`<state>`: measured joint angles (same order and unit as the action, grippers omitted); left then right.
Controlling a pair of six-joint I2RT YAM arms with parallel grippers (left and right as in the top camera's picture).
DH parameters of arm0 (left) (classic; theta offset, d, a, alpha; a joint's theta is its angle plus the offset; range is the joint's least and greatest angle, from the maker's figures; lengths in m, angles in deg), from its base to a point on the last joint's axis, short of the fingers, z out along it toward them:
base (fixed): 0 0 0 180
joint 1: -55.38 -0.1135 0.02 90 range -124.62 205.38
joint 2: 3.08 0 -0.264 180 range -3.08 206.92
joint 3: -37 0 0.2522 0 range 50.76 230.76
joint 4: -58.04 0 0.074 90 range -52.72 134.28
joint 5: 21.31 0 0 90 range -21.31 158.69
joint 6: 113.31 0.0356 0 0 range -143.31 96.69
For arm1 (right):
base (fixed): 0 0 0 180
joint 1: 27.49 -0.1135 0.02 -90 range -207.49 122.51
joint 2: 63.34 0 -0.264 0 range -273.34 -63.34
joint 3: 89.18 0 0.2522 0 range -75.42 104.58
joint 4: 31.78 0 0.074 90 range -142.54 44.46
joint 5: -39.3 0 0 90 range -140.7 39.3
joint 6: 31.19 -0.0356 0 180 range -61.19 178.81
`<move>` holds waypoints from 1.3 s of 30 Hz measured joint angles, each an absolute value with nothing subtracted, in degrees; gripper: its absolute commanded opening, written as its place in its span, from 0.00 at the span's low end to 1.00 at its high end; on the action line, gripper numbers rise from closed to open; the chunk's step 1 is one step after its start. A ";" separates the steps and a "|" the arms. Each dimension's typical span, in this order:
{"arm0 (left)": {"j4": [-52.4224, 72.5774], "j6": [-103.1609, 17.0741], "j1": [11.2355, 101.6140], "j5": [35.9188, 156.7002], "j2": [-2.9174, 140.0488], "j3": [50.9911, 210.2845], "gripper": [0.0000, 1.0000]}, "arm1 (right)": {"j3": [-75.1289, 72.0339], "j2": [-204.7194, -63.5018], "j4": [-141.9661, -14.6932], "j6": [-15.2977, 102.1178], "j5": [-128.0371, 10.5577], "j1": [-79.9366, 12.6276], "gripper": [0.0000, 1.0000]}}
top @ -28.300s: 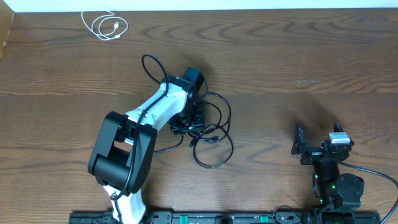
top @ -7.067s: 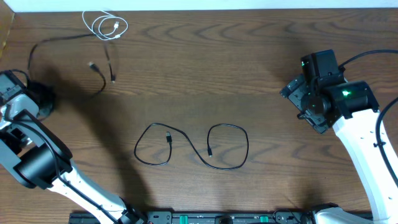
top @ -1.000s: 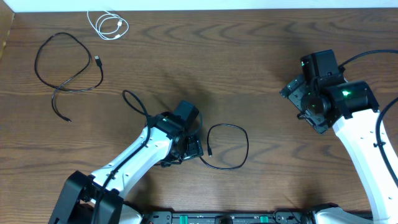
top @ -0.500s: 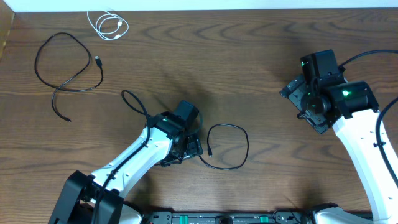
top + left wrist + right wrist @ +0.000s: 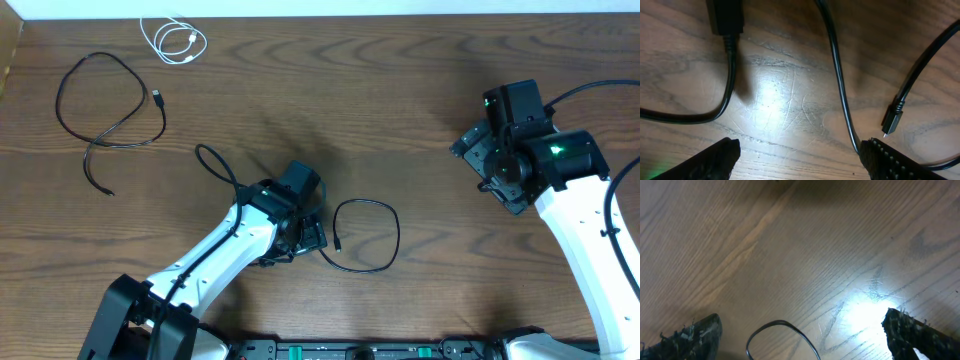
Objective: Untangle cables
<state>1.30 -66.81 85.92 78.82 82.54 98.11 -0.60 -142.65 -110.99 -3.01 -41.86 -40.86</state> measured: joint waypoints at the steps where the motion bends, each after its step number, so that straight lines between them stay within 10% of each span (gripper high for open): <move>1: 1.41 -66.81 85.92 78.85 82.54 98.11 0.82 | -0.60 -142.65 -111.02 -3.01 -41.88 -40.86 0.99; 39: 2.74 -66.81 85.92 77.71 82.54 98.11 0.82 | -0.60 -142.65 -110.99 -3.01 -41.86 -40.86 0.99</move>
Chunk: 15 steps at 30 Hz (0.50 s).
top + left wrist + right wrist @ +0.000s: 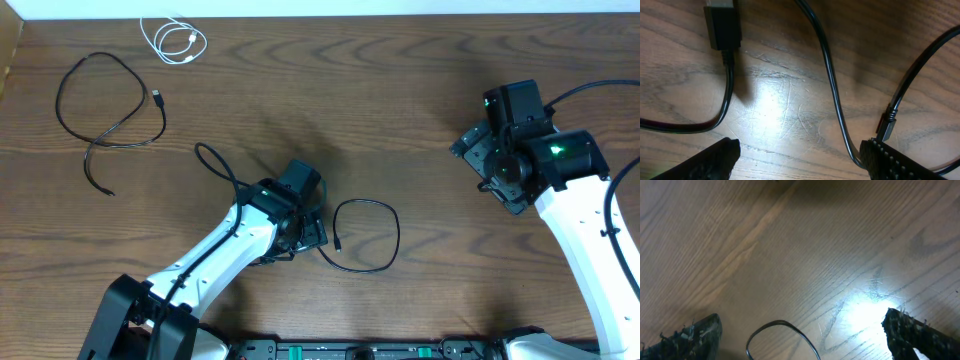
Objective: Untangle cables
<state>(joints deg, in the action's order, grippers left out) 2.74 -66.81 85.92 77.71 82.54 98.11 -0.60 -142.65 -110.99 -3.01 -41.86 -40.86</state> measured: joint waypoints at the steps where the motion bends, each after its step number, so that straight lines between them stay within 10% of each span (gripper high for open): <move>1: 2.77 -66.81 85.92 77.71 82.54 98.11 0.82 | -0.60 -142.65 -111.02 -3.01 -41.88 -40.86 0.99; 15: 6.00 -70.31 85.92 77.71 82.54 98.11 0.82 | -0.60 -142.65 -110.99 -3.01 -41.86 -40.86 0.99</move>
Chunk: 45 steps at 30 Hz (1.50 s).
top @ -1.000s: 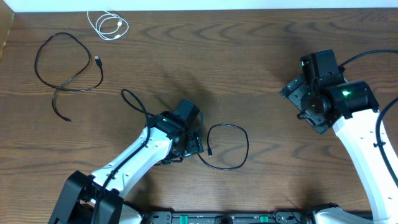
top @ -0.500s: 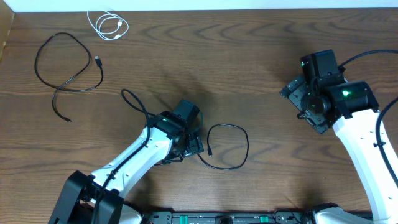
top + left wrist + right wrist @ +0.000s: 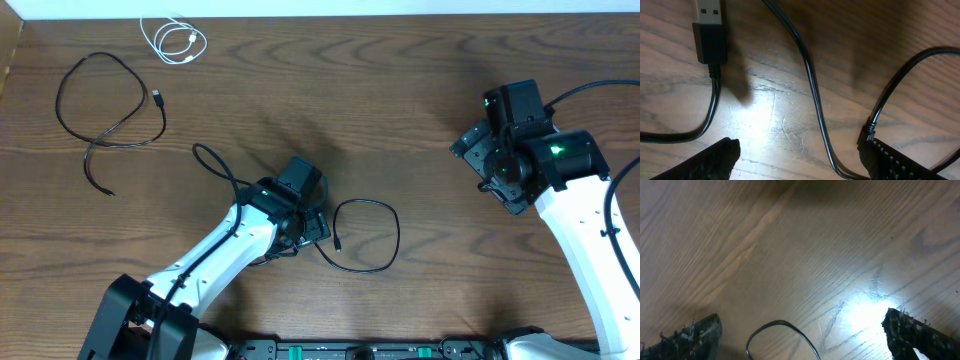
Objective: Untangle cables
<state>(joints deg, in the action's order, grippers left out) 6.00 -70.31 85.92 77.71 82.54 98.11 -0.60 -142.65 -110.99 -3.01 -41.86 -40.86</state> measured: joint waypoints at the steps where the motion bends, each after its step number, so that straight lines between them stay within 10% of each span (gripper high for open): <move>1: 6.00 -70.51 85.92 77.71 82.54 98.11 0.82 | -0.60 -142.65 -110.99 -3.01 -41.88 -40.86 0.99; 45: 6.00 -71.47 85.92 77.71 82.54 98.11 0.82 | -0.60 -142.65 -110.99 -3.01 -41.86 -40.86 0.99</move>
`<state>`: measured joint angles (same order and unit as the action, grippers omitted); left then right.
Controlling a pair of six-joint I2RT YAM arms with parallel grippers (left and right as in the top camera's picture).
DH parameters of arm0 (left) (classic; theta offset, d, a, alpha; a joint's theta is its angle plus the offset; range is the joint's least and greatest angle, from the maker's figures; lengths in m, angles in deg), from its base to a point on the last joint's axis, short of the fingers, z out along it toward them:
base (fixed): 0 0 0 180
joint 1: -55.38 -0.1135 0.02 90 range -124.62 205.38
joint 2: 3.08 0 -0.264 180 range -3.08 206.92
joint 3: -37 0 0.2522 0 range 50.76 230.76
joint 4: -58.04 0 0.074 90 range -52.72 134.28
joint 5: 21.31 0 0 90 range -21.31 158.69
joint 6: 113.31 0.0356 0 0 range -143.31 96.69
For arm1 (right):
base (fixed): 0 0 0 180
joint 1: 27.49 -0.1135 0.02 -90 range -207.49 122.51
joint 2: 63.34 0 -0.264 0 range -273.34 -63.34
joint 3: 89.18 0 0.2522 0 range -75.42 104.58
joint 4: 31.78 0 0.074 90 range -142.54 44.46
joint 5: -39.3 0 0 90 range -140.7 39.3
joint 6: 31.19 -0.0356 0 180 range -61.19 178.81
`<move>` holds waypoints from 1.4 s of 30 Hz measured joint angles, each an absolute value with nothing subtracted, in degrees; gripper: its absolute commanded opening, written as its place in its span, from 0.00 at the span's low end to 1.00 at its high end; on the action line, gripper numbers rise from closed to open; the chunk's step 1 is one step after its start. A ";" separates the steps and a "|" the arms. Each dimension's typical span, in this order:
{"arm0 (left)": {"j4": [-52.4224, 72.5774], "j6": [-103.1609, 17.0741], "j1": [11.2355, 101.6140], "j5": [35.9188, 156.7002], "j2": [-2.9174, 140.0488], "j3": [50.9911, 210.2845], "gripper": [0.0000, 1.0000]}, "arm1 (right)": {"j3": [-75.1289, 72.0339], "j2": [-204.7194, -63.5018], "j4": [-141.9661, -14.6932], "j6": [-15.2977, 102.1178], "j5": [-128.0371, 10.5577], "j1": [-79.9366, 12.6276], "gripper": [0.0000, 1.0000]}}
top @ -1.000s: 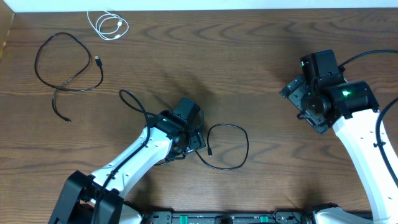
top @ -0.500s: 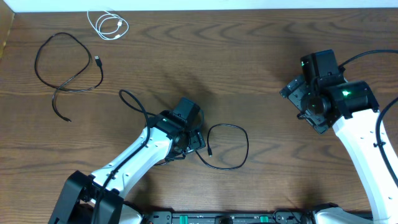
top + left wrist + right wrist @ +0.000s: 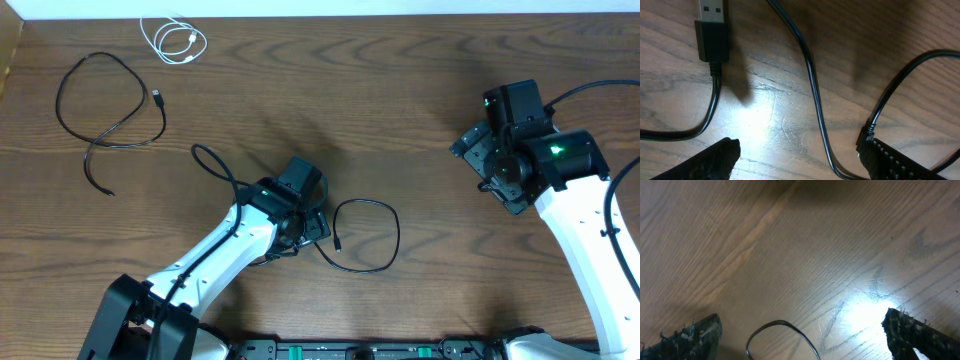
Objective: Untangle cables
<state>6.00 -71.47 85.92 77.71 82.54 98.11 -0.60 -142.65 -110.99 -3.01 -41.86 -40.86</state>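
Note:
A black cable (image 3: 366,236) lies in a loop at the table's front middle, and its other part curls out to the left (image 3: 212,160). My left gripper (image 3: 306,226) hangs low over it, open. In the left wrist view (image 3: 800,157) a USB plug (image 3: 711,28), one strand (image 3: 811,82) and a small connector (image 3: 866,134) lie between and ahead of the fingers, the connector right by the right fingertip (image 3: 900,161). Nothing is gripped. My right gripper (image 3: 488,165) is open over bare wood at the right (image 3: 800,335).
A second black cable (image 3: 110,110) lies in a loose figure at the far left. A coiled white cable (image 3: 172,40) sits near the back edge. A thin black loop (image 3: 782,336) shows between the right fingers in the right wrist view.
Almost nothing has changed. In the left wrist view the USB plug and strand sit a touch further right. The right arm has not moved.
My left gripper stood open low over the black cable, the USB plug only partly in view at the top. Later the plug was wholly in view and the small connector lay close to the right finger. It has stayed there. The right arm held still throughout.

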 measured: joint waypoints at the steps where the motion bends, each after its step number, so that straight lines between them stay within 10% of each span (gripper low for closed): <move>1: 6.00 -71.58 85.92 77.71 82.54 98.11 0.82 | -0.60 -142.65 -110.99 -3.01 -41.86 -40.86 0.99; 34: 9.32 -90.40 94.60 62.69 90.89 98.11 0.67 | -0.60 -142.65 -111.02 -3.01 -41.86 -40.86 0.99; 42: 11.01 -91.12 94.84 62.34 91.88 98.49 0.44 | -0.60 -142.65 -111.02 -3.01 -41.86 -40.86 0.99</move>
